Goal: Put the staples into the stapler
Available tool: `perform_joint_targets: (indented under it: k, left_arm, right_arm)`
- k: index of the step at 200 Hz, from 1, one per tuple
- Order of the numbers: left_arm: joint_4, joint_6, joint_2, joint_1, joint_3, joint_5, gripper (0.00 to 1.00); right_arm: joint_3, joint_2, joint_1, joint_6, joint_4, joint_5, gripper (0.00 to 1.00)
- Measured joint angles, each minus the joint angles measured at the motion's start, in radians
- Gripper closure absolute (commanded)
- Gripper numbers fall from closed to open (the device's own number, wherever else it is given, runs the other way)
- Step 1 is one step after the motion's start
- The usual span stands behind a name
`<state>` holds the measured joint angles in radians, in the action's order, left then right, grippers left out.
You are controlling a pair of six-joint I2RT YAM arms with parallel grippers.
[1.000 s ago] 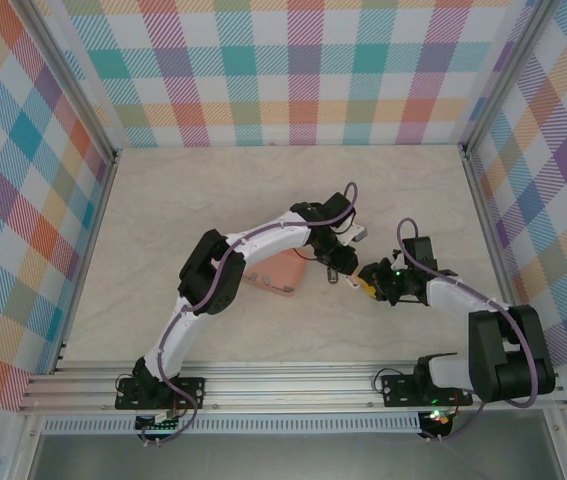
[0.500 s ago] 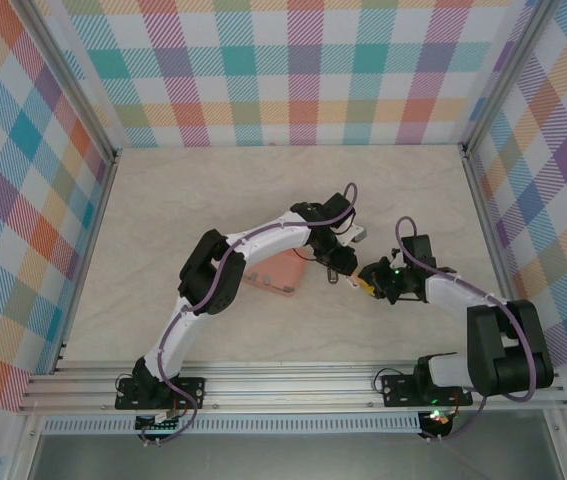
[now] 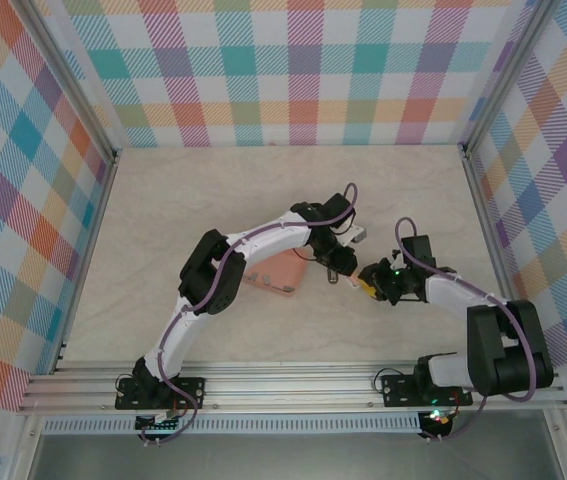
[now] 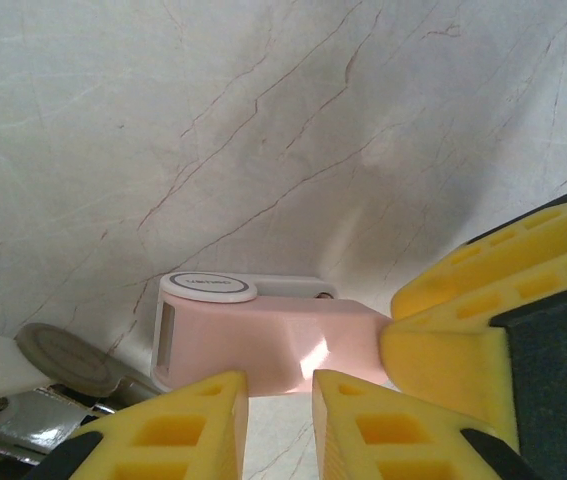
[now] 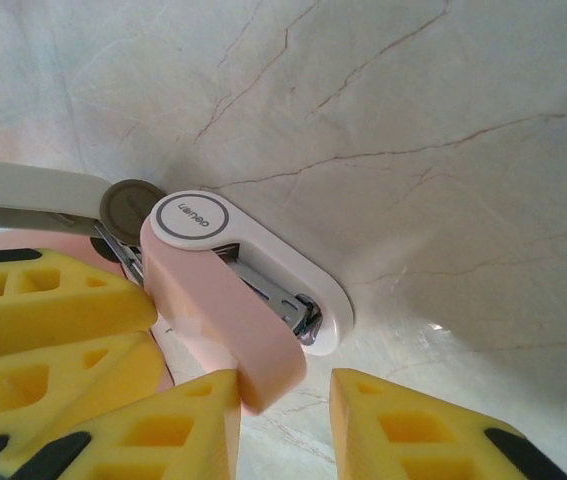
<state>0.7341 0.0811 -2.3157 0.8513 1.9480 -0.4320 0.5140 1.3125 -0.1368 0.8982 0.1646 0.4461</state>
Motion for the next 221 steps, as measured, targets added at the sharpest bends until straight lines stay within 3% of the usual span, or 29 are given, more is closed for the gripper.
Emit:
perform_joint_targets:
  k: [86,132,170,221]
  left_arm:
    - [0.013,0.000,0.000,0.000,0.057,0.018,0.68]
    - [0.016,0.029,0.041,-0.008,0.059,0.068,0.58]
    - [-0.079,0.102,0.235,-0.050,-0.104,0.114,0.51]
    - [-0.281,0.200,0.486,-0.147,-0.412,0.228,0.50]
  right_arm:
    - [0.072,-0.097,0.000,-0.067,0.148,-0.055,0.64]
    - [0.283,-0.097,0.000,-0.235,0.351,-0.111,0.59]
    - [0.458,-0.010,-0.028,-0.409,0.505,-0.181,0.54]
    - [0.594,0.168,-0.162,-0.611,0.661,-0.304,0.51]
